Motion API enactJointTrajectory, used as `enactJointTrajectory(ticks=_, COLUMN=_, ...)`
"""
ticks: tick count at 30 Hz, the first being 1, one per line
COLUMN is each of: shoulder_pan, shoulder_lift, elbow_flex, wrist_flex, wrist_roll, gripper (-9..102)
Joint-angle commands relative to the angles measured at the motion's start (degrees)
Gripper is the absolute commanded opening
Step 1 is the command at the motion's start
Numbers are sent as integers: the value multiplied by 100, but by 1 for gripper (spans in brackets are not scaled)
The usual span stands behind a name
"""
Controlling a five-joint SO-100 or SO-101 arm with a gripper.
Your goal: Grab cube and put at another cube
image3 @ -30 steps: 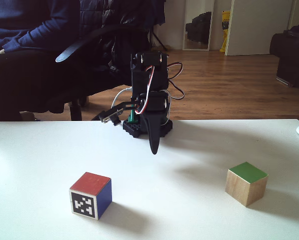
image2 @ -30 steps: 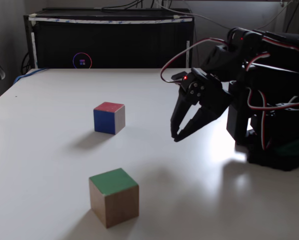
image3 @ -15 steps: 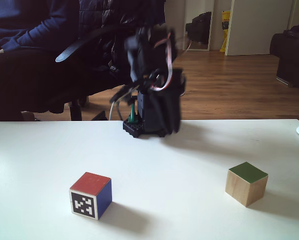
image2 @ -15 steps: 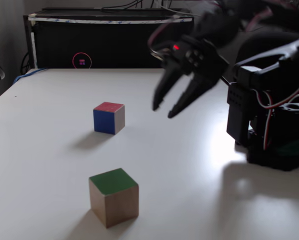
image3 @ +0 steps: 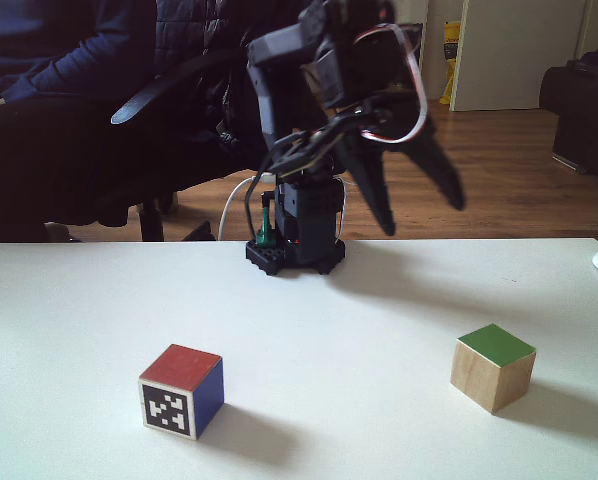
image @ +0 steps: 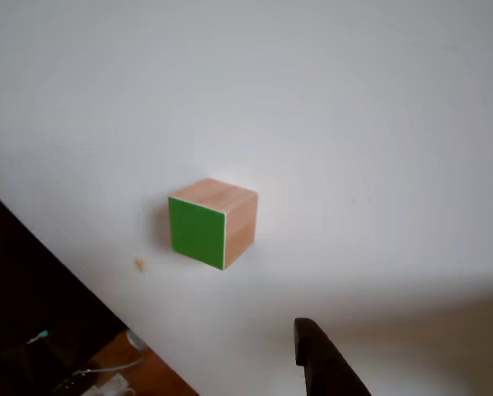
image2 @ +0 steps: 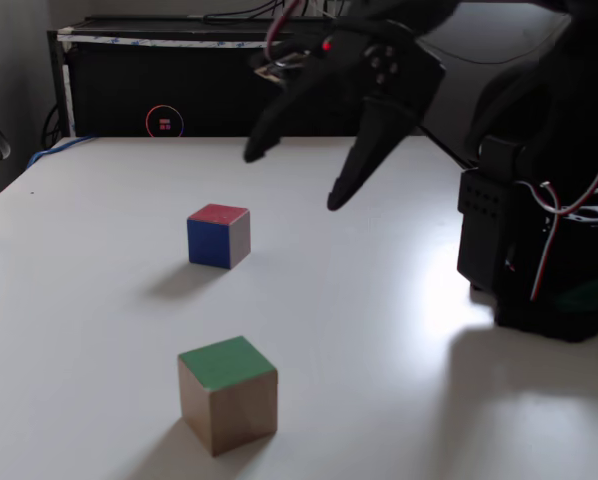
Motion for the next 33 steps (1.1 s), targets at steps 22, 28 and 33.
enactJointTrajectory(ticks=22, shoulder_pan=-624, shoulder_lift=-4210, elbow_flex=-3155, wrist_flex=782, wrist_roll=1230, gripper=53)
enactJointTrajectory(ticks=28, shoulder_pan=-694, shoulder_lift=-4939, elbow_flex=-3489, wrist_flex=747, wrist_roll=1266, gripper=53)
enactJointTrajectory(ticks=33, shoulder_pan=-835, shoulder_lift=-5256, elbow_flex=-3656, wrist_flex=677, wrist_roll=1327, gripper=53)
